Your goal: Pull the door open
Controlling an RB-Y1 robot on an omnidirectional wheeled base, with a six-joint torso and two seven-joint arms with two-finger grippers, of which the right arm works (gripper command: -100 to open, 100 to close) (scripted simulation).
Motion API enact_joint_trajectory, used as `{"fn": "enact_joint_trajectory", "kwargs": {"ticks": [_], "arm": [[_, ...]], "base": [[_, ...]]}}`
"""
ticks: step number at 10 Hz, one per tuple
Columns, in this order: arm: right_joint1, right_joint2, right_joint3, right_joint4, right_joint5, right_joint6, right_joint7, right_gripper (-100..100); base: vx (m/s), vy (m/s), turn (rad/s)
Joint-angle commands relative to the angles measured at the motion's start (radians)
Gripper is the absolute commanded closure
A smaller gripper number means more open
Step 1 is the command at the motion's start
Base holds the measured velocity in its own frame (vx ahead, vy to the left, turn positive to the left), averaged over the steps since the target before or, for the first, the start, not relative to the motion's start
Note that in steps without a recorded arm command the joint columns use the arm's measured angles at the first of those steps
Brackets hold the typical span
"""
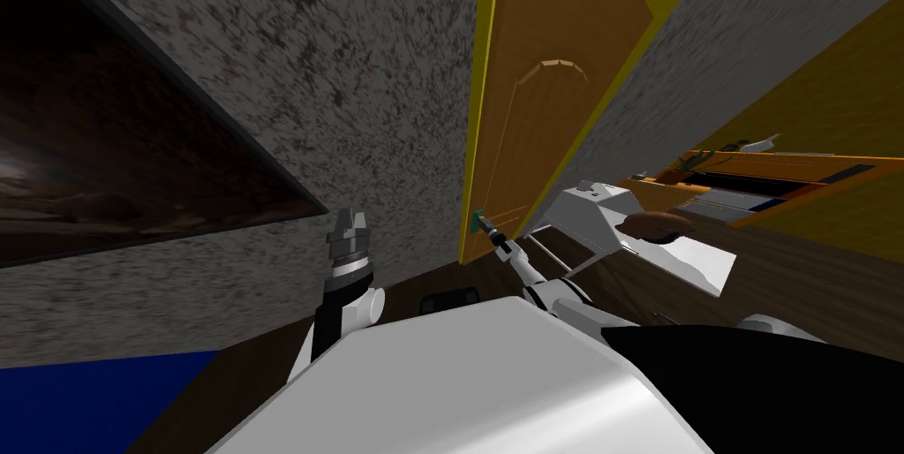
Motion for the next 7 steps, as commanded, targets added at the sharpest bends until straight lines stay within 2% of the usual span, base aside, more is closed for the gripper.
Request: {"fn": "enact_joint_trajectory", "kwargs": {"ticks": [1,3,4,7], "arm": [[0.001,0.002,-0.004,-0.011,-0.032,0.008,-0.05,100],[-0.001,0.014,0.003,-0.015,-0.07,0.014,-0.107,100],[-0.001,0.014,0.003,-0.015,-0.07,0.014,-0.113,100],[-0.004,0.033,0.015,-0.021,-0.133,0.025,-0.201,100]], "base": [[-0.08,-0.081,0.066],[-0.076,-0.082,0.073],[-0.048,-0.064,0.033],[-0.061,-0.063,0.069]]}}
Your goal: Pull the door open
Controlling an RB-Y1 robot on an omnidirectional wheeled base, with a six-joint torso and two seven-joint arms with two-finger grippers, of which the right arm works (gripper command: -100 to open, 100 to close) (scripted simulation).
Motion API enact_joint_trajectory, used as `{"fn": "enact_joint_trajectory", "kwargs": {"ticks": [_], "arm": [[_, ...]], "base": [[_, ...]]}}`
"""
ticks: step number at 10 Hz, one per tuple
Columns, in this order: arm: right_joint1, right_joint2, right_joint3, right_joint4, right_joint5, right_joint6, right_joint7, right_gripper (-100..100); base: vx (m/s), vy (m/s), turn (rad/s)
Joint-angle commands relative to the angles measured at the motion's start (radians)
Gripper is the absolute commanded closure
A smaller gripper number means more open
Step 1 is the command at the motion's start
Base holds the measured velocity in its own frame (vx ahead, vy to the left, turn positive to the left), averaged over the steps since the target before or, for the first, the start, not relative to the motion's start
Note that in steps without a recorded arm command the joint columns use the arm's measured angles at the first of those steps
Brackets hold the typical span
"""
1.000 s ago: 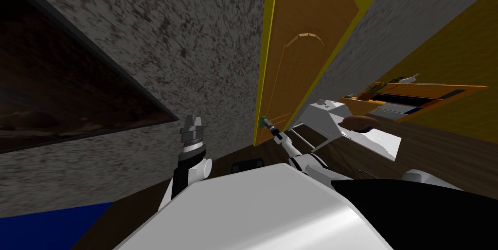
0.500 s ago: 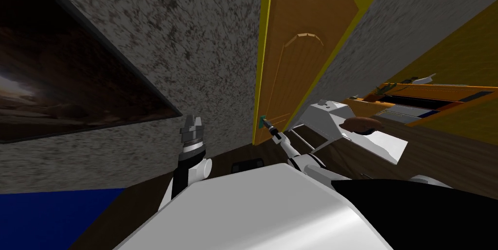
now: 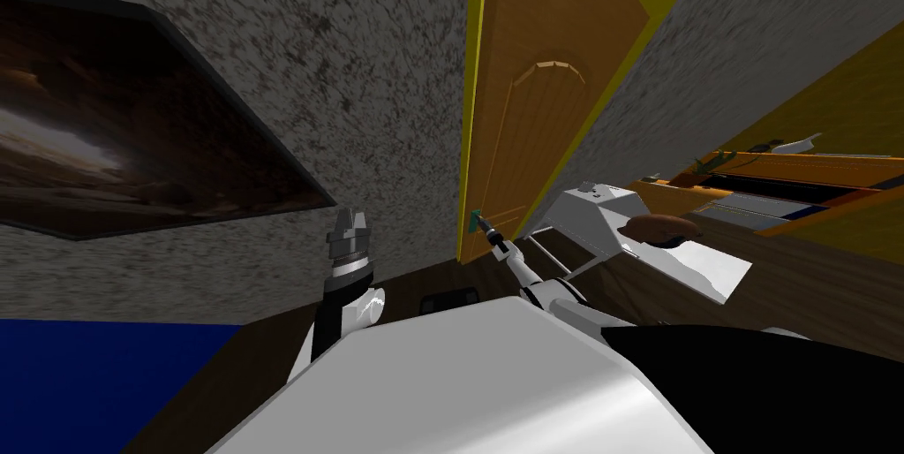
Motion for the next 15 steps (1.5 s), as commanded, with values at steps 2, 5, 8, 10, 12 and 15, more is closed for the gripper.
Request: {"fn": "enact_joint_trajectory", "kwargs": {"ticks": [2,5,8,10,12,15], "arm": [[-0.001,0.007,0.001,-0.005,-0.039,0.005,-0.061,100],[-0.003,0.02,0.009,-0.01,-0.085,0.013,-0.126,100],[-0.005,0.035,0.018,-0.015,-0.134,0.021,-0.191,100],[-0.008,0.05,0.027,-0.02,-0.185,0.029,-0.253,100],[-0.009,0.058,0.032,-0.023,-0.211,0.033,-0.289,100],[-0.012,0.082,0.046,-0.031,-0.29,0.046,-0.378,100]], "base": [[-0.047,-0.055,0.047],[-0.062,-0.077,0.075],[-0.056,-0.055,0.059],[-0.065,-0.054,0.068],[-0.069,-0.08,0.078],[-0.063,-0.066,0.082]]}}
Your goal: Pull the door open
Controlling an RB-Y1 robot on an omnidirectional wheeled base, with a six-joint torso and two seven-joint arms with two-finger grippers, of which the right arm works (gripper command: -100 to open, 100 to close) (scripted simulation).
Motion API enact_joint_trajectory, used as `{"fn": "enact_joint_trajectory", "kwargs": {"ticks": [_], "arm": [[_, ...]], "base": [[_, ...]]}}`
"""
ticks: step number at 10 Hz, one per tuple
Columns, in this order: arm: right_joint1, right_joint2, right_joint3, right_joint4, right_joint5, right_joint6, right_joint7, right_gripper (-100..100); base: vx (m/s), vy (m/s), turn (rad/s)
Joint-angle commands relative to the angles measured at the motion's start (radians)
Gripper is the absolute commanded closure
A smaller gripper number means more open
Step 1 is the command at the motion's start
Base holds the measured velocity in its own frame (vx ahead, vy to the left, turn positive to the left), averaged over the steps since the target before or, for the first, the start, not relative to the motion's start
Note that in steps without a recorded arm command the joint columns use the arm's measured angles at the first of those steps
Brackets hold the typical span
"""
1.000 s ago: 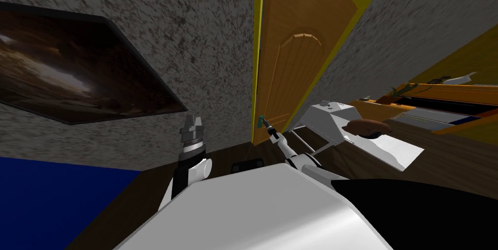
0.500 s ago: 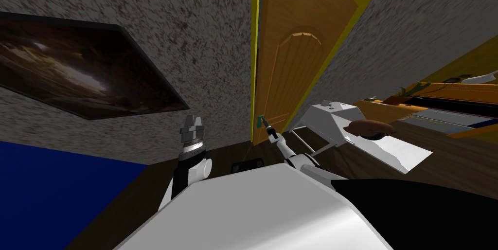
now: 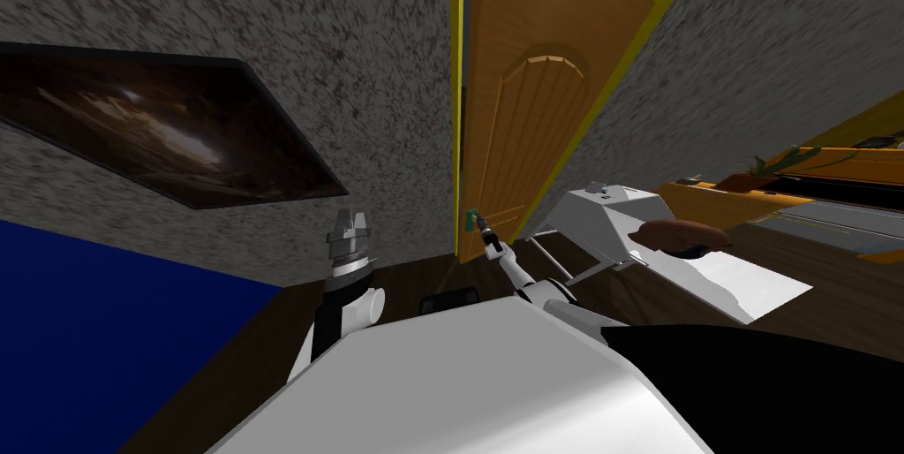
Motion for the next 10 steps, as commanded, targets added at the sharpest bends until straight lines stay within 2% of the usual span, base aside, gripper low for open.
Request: {"fn": "enact_joint_trajectory", "kwargs": {"ticks": [1,4,5,7,8,10], "arm": [[-0.005,0.013,0.009,0.0,-0.016,-0.001,-0.03,100],[-0.008,0.038,0.024,-0.009,-0.096,0.012,-0.12,100],[-0.008,0.038,0.024,-0.009,-0.096,0.012,-0.128,100],[-0.011,0.054,0.033,-0.014,-0.15,0.021,-0.189,100],[-0.011,0.054,0.033,-0.014,-0.15,0.021,-0.194,100],[-0.013,0.07,0.043,-0.02,-0.204,0.03,-0.255,100]], "base": [[-0.056,-0.047,0.044],[-0.07,-0.07,0.087],[-0.058,-0.058,0.04],[-0.056,-0.063,0.078],[-0.04,-0.053,0.062],[-0.046,-0.051,0.077]]}}
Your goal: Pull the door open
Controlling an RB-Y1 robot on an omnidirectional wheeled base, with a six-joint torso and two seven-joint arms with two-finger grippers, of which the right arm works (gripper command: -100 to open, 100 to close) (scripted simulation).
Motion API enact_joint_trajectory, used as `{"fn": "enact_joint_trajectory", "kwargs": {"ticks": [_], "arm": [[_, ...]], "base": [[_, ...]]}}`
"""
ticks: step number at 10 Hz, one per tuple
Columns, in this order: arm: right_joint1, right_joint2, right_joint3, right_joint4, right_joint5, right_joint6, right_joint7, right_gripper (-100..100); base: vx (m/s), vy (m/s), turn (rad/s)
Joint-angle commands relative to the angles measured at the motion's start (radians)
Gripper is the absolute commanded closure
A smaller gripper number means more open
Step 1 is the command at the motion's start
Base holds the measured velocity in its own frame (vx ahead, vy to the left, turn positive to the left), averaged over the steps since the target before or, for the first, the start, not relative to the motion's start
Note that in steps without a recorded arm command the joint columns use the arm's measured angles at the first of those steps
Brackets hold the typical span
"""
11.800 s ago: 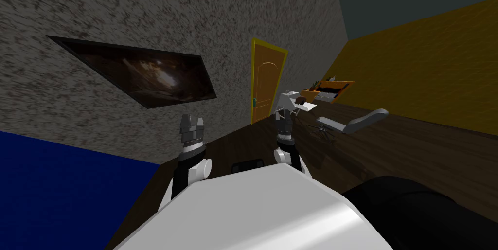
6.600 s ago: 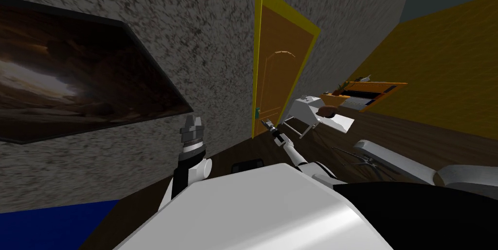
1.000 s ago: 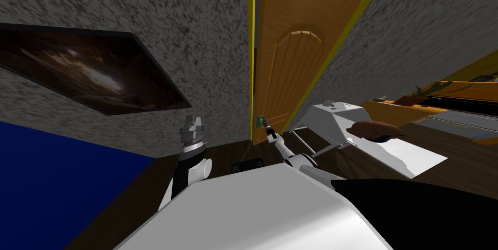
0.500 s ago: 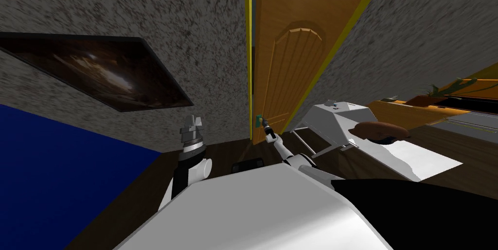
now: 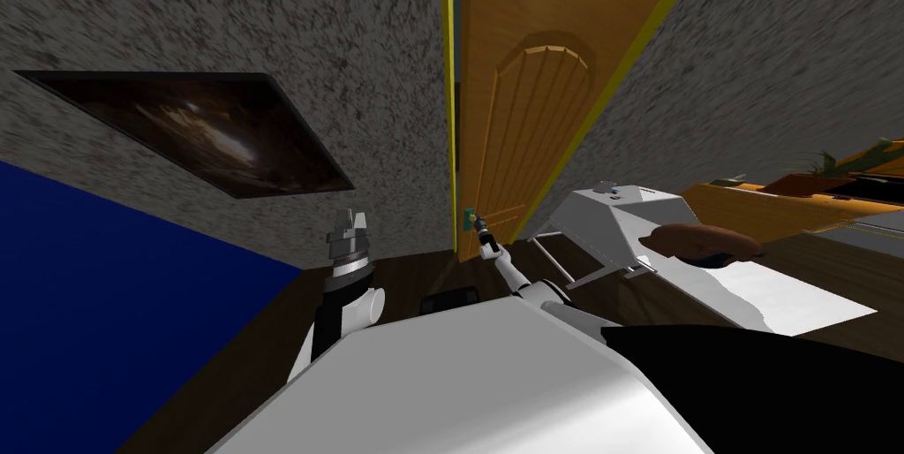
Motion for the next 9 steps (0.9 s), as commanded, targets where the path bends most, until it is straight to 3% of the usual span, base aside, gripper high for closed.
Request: {"fn": "enact_joint_trajectory", "kwargs": {"ticks": [1,2,3,5,6,8,9], "arm": [[-0.018,0.031,0.022,0.003,-0.04,0.004,-0.05,100],[-0.018,0.031,0.022,0.003,-0.04,0.004,-0.059,100],[-0.019,0.039,0.026,0.001,-0.066,0.008,-0.092,100],[-0.019,0.039,0.026,0.001,-0.066,0.008,-0.092,100],[-0.02,0.047,0.031,-0.002,-0.092,0.012,-0.125,100],[-0.02,0.047,0.031,-0.002,-0.092,0.012,-0.125,100],[-0.021,0.055,0.036,-0.005,-0.118,0.016,-0.157,100]], "base": [[-0.079,-0.066,0.081],[-0.054,-0.054,0.046],[-0.043,-0.05,0.098],[-0.023,-0.028,0.001],[-0.025,-0.027,0.064],[-0.017,-0.027,0.035],[-0.018,-0.037,0.086]]}}
